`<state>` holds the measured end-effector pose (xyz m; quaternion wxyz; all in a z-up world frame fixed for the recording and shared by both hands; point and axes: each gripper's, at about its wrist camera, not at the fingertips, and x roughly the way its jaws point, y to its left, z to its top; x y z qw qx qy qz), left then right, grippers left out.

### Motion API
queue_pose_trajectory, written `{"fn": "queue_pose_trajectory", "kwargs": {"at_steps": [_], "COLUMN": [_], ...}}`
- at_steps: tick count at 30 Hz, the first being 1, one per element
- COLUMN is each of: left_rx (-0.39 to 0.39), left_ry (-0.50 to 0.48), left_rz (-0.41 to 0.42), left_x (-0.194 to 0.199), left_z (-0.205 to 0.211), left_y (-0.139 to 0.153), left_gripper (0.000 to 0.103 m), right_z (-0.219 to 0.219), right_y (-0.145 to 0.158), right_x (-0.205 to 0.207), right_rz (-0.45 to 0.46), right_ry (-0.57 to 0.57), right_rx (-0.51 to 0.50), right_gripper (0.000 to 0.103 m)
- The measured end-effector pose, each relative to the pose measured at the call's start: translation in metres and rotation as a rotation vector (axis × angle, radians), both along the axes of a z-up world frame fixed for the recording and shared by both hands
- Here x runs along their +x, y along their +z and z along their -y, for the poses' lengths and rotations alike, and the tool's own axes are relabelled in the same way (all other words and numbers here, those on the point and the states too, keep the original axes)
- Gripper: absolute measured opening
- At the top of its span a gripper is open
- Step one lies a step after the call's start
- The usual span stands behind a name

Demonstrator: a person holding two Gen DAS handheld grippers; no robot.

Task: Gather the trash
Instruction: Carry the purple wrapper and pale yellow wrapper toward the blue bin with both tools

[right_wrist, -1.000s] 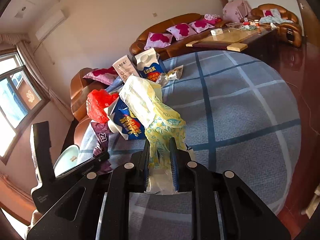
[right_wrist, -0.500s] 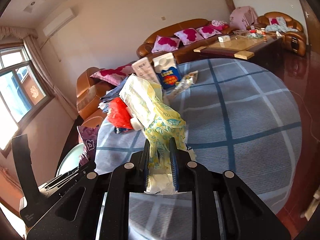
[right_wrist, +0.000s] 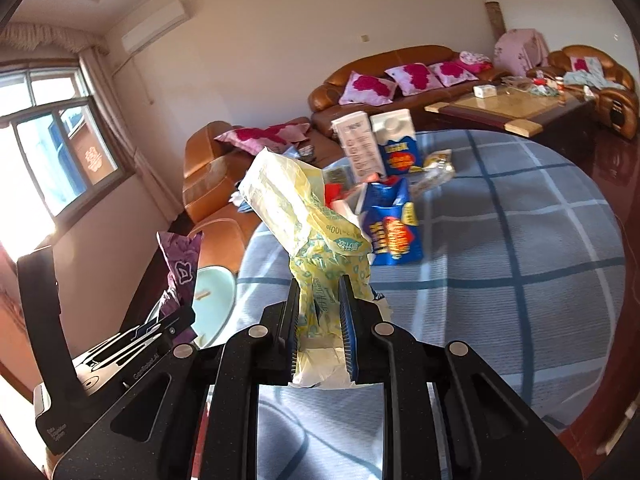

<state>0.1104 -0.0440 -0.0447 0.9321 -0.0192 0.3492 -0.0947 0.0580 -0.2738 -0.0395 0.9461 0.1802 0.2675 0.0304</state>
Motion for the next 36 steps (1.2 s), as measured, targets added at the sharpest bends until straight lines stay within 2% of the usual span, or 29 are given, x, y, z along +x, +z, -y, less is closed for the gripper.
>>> {"fn": "queue_pose_trajectory", "kwargs": {"at_steps": [20,36], "left_rx": [-0.014,-0.049], "left_ry": [0.123,0.220], "left_rz": [0.017,-0.002], "left_x": [-0.009,0.006], "left_z": [-0.070,-0.126], "left_y": [0.005,-0.003], "left_gripper": [0.017,0.017], "right_z": [-0.078,-0.136], "right_y": [0.008,0.011], "right_x": [0.024,0.057], "right_rz": [0.005,-0.011], "right_ry": [0.148,0.227], "right_rx": [-0.031,-0.044], "right_gripper": [0.019,0.019]}}
